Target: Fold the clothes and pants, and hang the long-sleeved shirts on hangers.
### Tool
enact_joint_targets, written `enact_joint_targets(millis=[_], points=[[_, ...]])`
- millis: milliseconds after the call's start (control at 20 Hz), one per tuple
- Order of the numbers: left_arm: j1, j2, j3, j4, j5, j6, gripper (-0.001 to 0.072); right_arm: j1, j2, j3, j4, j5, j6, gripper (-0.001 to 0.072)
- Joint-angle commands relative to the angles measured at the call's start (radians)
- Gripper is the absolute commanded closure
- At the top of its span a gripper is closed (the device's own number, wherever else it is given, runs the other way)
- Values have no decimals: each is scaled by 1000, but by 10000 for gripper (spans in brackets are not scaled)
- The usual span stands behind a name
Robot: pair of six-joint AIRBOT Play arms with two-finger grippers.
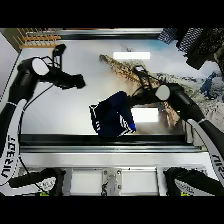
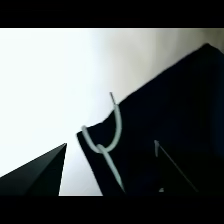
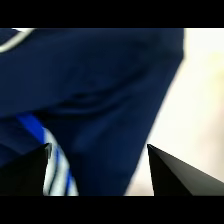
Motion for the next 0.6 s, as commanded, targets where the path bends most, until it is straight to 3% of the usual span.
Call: enact_joint_targets(millis=[0,200,400,500,550], points=[[-122,-24,-32,-130,36,36,119,-138,74,-98,-3,4,1,52],[-264,-101,-28,-133,66,34,120,-176,76,-99,-4,3,1,52],[-287,-171,-27,-126,146,-18,126,-176,76,-100,-3,3,0,52],[-263,-195,-27,-128,179,-41,423,-176,76,-100,-3,3,0,52],[-250,-202,-27,-127,202,-40,654,-176,76,-100,-3,3,0,52]])
